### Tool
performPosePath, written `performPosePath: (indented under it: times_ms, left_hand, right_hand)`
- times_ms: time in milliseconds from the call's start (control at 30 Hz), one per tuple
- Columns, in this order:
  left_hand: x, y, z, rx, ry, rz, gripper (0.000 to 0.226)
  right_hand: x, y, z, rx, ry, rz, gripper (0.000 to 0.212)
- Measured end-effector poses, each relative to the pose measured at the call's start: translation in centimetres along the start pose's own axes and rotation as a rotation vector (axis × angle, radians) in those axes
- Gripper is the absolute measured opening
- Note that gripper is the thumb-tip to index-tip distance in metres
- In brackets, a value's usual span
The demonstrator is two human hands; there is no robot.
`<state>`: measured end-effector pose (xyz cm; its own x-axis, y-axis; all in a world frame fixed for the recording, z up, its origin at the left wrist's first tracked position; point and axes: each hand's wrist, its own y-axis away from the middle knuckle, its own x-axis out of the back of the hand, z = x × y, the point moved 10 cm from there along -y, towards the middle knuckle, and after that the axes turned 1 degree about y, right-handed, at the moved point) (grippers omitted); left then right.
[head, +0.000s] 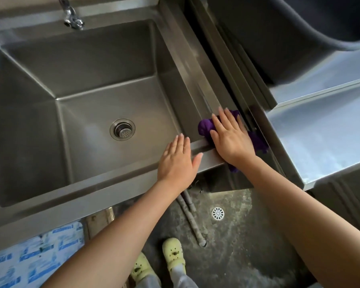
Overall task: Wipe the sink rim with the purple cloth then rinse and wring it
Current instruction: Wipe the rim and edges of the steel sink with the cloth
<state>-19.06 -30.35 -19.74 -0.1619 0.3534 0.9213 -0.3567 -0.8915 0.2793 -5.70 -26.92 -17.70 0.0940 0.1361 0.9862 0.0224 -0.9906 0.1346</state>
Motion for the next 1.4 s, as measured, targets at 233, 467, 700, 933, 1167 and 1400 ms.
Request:
performPosePath:
  times_ms: [233,467,700,933,1167,1400]
  left_hand:
    - [0.0,-0.5,0.2,-0.031,0.014,-0.029,0.069]
    - [0.1,-0.4,0.4,-0.029,-0.021,0.01,0.072]
    - [0.2,-0.4,0.2,-0.029,0.038,-0.005,0.07]
    - [5.9,-4.3,2.3,-0.044,0.367,0.252,0.055]
    - [2.3,-11.1,6.3,-0.016,0.109,0.154,0.061]
    - [2.9,-11.7,5.6,-0.047,0.018,0.149,0.059]
  right_hand:
    - [0.2,-2.8,0.5,0.055,0.057,-0.011,0.055]
    - [0.7,-5.8,-0.5,0.123,0.105,0.052,0.054]
    - [1.3,-8.9,-0.9,0.14,-0.054,0.061,0.056]
    - [4.5,-4.3,1.9,-0.058,-0.783,0.09,0.047]
    - [3.7,-1.7,3.4,-0.034,-0.458,0.168,0.05]
    - [2.2,-3.2,2.6,-0.046,-0.417,0.124,0.052]
